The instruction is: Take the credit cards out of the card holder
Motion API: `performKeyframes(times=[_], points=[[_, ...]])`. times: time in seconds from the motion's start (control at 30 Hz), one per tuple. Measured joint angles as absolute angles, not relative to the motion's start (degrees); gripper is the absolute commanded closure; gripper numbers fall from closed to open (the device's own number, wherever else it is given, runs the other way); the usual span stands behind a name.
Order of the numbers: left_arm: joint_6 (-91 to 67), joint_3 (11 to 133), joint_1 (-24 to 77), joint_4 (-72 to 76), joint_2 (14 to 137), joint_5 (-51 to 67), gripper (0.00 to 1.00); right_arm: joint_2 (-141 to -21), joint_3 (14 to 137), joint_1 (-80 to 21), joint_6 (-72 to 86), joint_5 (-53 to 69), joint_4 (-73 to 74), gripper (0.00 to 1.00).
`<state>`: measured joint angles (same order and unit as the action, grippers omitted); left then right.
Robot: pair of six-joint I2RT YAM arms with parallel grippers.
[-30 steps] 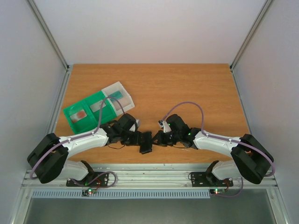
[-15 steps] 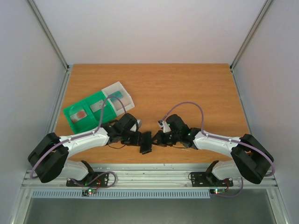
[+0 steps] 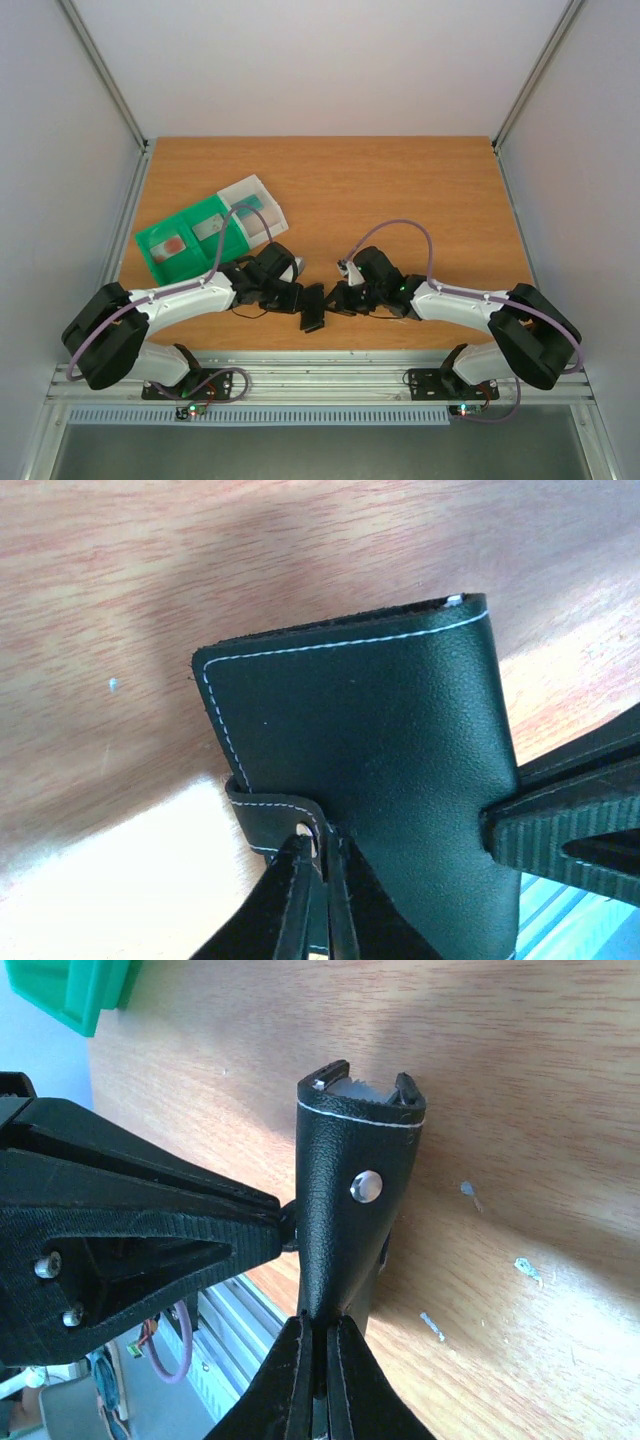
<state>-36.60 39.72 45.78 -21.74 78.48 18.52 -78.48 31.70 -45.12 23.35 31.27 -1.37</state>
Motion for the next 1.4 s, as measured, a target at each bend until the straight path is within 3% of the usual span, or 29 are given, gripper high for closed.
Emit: performKeyframes(times=[0.13, 1.23, 1.4], points=[[-36.6, 39.8, 45.8, -22.0, 78.5, 18.7, 1.0, -78.6, 31.3, -45.1, 23.3, 31.2, -1.7, 0.99], [-36.6, 39.8, 46.0, -28.8, 71.7, 15.2, 1.0, -79.4, 28.8, -45.7, 21.2, 22.9, 1.8, 0.99], [-36.6, 39.8, 46.0, -29.2, 70.5, 15.2, 1.0, -79.4, 28.8, -45.7, 21.2, 22.5, 2.1, 0.88]])
